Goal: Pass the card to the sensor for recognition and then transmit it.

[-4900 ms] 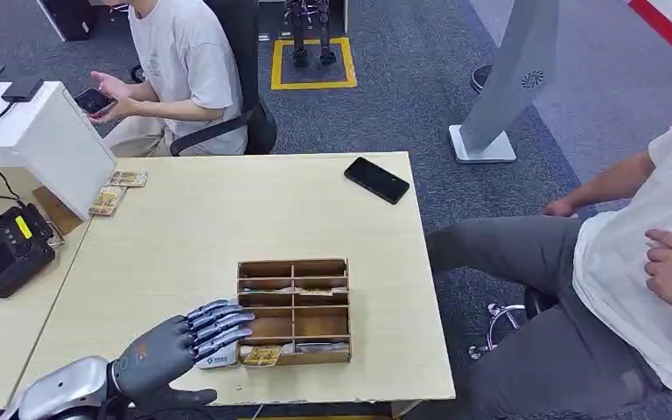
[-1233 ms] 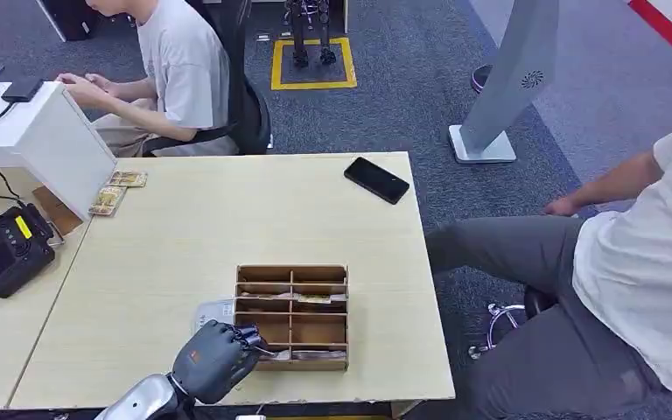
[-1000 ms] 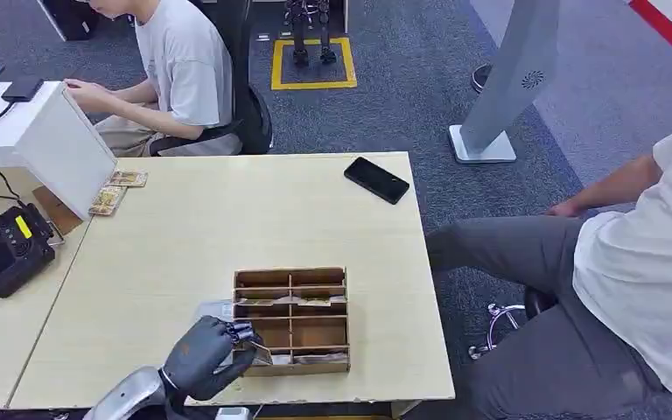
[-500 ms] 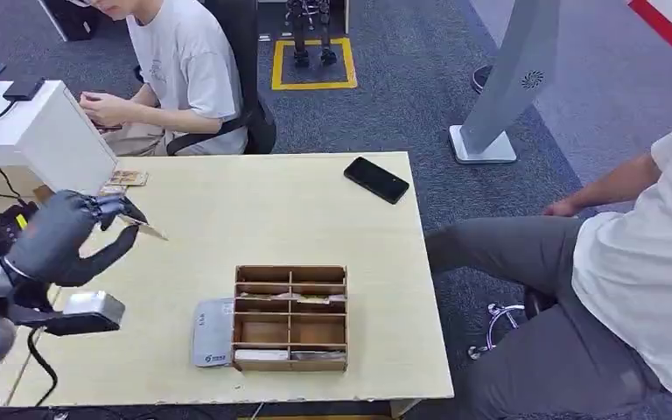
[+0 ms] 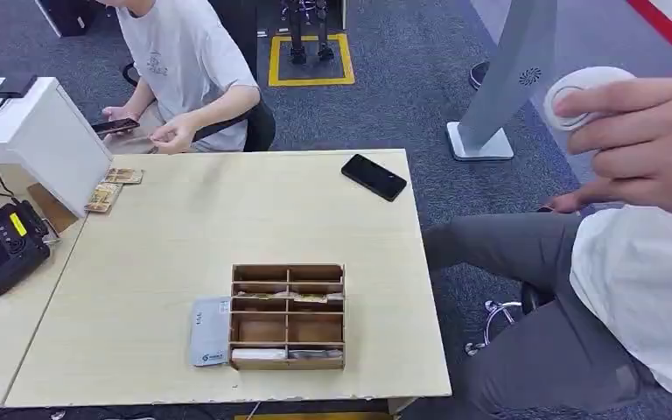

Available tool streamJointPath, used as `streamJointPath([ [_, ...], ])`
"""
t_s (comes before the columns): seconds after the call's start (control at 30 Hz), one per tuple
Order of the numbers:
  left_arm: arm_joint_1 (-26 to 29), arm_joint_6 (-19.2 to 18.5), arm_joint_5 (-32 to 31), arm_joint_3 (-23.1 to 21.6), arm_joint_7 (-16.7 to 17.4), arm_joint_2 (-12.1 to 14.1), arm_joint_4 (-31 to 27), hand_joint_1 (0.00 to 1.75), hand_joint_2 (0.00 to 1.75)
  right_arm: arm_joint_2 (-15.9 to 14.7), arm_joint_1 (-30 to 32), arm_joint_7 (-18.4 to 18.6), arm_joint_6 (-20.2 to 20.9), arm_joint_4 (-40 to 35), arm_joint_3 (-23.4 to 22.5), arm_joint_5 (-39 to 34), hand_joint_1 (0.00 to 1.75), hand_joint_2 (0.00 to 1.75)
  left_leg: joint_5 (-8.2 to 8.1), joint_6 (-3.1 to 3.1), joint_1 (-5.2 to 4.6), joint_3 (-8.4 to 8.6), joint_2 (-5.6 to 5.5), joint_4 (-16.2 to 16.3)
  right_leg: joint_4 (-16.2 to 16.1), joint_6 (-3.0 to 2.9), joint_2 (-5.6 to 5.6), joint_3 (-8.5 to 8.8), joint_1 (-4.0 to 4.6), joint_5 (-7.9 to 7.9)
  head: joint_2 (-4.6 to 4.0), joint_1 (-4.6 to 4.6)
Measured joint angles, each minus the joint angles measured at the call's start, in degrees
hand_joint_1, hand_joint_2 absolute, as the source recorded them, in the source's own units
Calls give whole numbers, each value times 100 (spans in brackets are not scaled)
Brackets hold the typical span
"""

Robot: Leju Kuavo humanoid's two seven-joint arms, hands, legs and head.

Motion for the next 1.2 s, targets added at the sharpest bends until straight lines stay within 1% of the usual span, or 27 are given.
streamJointPath([
  [0.07,62,273,-101,-30,-59,4,39,175,175,31,-15,0,15,-11,-26,9,0,175,7,-4,2,0,-11,-1,0,0,-11,3,0,0,0,2],
  [0.1,151,442,-329,-35,-105,-26,61,175,175,44,-29,4,33,-11,-28,13,0,175,11,-3,-1,3,-13,-1,0,0,-13,2,0,1,0,0],
  [0.13,247,563,-688,-61,-116,-98,126,175,175,44,-50,6,33,-7,-30,13,0,175,17,-4,-3,5,-18,0,1,0,-17,0,-2,1,0,-9],
  [0.2,406,764,-1498,-181,-47,-377,396,175,175,46,-114,-4,-28,4,-52,2,0,175,33,1,-4,6,-44,0,0,5,-47,5,-2,6,0,-7],
  [0.23,501,893,-1946,-249,84,-567,571,175,175,46,-166,-22,-70,7,-55,0,0,175,42,3,-6,5,-57,0,0,4,-58,4,-4,16,0,-11],
  [0.3,668,1273,-2992,-458,329,-1061,1143,175,175,44,-290,-33,-131,7,-55,0,0,175,63,7,-7,-2,-75,2,0,12,-78,16,-5,34,0,-13],
  [0.33,733,1392,-3385,-558,457,-1293,1380,175,175,44,-345,-33,-133,4,-55,-2,0,175,72,3,-7,-6,-75,2,0,9,-79,11,-6,48,0,0],
  [0.37,789,1487,-3788,-668,598,-1461,1642,175,175,44,-382,-33,-131,2,-52,-4,0,175,77,3,-7,-13,-74,2,0,4,-76,8,-6,54,0,-6],
  [0.4,845,1543,-3988,-737,678,-1632,1832,175,175,46,-391,-31,-129,0,-52,-9,0,175,81,2,-8,-16,-72,3,0,11,-72,8,-7,61,0,-7],
  [0.43,916,1571,-4059,-763,745,-1787,2010,175,175,48,-382,-31,-127,0,-50,-9,0,175,84,3,-9,-17,-68,3,0,15,-66,7,-9,64,0,-7],
  [0.47,981,1565,-4087,-784,802,-1881,2141,175,175,55,-367,-22,-122,0,-50,-7,0,175,84,3,-10,-18,-60,4,0,15,-56,4,-9,65,0,-9],
  [0.6,1135,1521,-4148,-793,839,-2015,2459,175,175,74,-238,-2,-122,2,-50,-2,0,175,80,0,-10,-25,-45,4,0,16,-38,-11,-8,64,0,-7],
  [0.7,1227,1505,-4201,-791,796,-2042,2623,175,175,74,-184,22,-131,7,-50,0,0,175,80,0,-9,-32,-46,1,1,15,-40,-19,-8,63,0,-7],
  [0.93,1464,1514,-4573,-734,732,-2140,2903,175,175,72,-204,35,-140,33,-50,4,0,175,81,-1,-8,-34,-45,-1,1,14,-40,-22,-7,63,0,-7],
  [1.2,1649,1599,-4668,-673,647,-2206,3187,175,175,72,-275,20,-140,87,-15,13,0,175,82,-1,-9,-34,-46,0,1,15,-41,-20,-8,64,0,-7],
])
